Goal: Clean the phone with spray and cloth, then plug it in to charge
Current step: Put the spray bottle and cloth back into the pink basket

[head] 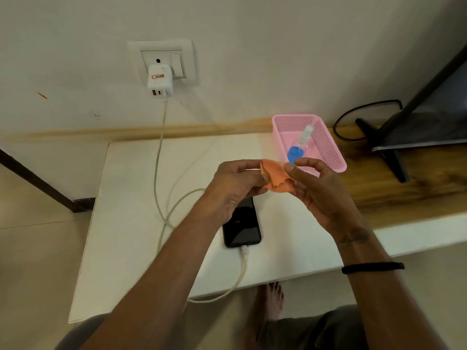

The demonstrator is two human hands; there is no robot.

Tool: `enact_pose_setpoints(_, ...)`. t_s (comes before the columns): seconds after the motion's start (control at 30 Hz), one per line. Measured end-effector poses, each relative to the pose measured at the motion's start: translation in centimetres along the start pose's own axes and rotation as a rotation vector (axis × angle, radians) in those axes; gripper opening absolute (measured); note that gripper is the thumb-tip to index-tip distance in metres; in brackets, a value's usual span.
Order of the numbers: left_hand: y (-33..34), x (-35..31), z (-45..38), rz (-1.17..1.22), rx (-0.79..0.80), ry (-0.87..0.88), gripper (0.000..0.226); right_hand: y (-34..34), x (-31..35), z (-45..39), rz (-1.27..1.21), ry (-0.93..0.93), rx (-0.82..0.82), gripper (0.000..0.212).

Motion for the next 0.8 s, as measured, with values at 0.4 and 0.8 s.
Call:
enact_pose_setpoints(0.4, -1.0, -0.6, -0.4, -0.332, -0.169, 0.219, 0.025, 1.6, 1.0, 0.4, 0.532, -0.509, 0.086, 0.022)
enact_pose_setpoints(0.8, -1.2, -0.1, -0.7, -0.157, -0.203, 0.099, 0.015, 3.7, 0.6, 1.7, 0.576, -0.557, 0.103, 0.045)
Point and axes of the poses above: each hand's wrist, its own z-axis away from the middle knuckle, its own y-axis out of the palm, x = y × z, the point moved 4 cm from there along -z, towards the middle knuckle, and after that the axes turned 13 degrees about -x, right-handed, at the moved point
